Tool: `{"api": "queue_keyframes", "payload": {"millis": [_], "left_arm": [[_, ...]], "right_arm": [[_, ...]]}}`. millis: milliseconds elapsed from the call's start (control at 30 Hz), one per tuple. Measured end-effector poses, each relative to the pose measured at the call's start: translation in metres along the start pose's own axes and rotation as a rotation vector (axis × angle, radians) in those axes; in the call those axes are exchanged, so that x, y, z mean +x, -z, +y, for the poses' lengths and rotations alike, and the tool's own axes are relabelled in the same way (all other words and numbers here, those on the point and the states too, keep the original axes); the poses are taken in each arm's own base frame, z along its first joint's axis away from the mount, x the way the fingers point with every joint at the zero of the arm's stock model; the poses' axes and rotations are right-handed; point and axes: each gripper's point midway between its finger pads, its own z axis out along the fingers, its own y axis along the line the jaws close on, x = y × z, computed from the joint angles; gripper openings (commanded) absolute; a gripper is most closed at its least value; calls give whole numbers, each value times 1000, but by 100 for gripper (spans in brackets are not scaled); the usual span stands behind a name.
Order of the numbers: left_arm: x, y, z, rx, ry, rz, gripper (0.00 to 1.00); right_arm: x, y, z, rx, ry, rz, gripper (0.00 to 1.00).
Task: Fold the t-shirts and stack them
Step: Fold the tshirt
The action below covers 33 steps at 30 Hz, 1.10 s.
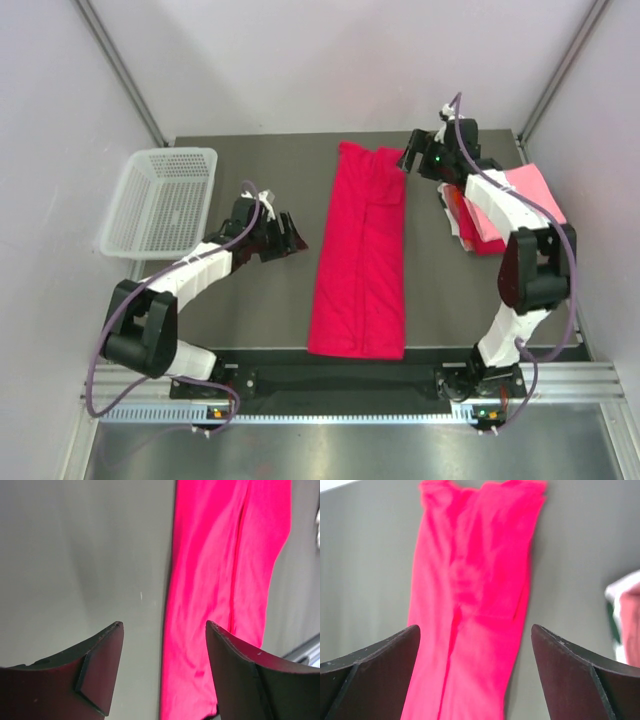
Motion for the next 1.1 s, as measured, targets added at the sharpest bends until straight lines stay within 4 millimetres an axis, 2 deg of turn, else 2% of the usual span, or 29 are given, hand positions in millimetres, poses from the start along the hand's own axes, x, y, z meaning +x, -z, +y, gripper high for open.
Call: {"api": "queue_keyframes", "payload": {"millis": [67,100,167,200,267,400,500,600,700,867,1000,1100], "left_arm": [[16,6,1,6,-6,17,73],[26,11,2,10,-8,26,75],[40,20,5,15,-6,40,76],[46,25,6,19,-5,42,76],[54,32,7,26,-1,46,75],[68,43,-3,56,-12,58,75],[90,48,-15,86,-34,96,72],[113,49,-19,96,-41,147,69],[132,49,-18,83,-43,192,66],[153,52,-16,47,-63,237,66],[169,55,-11,26,-67,269,64],[183,57,-2,8,-59,294,62]], "right_arm": [[12,24,13,-26,18,-9,92],[24,34,19,-35,36,-2,92],[52,49,27,-42,62,29,90],[73,58,32,-40,79,55,88],[103,74,34,-37,96,96,80],[155,118,25,6,88,151,77],[186,147,14,31,36,169,67],[224,170,8,28,-16,210,62],[265,188,7,4,-53,278,54],[317,209,12,-27,-95,399,50],[351,219,15,-17,-89,506,51],[367,225,16,-5,-95,549,50]]}}
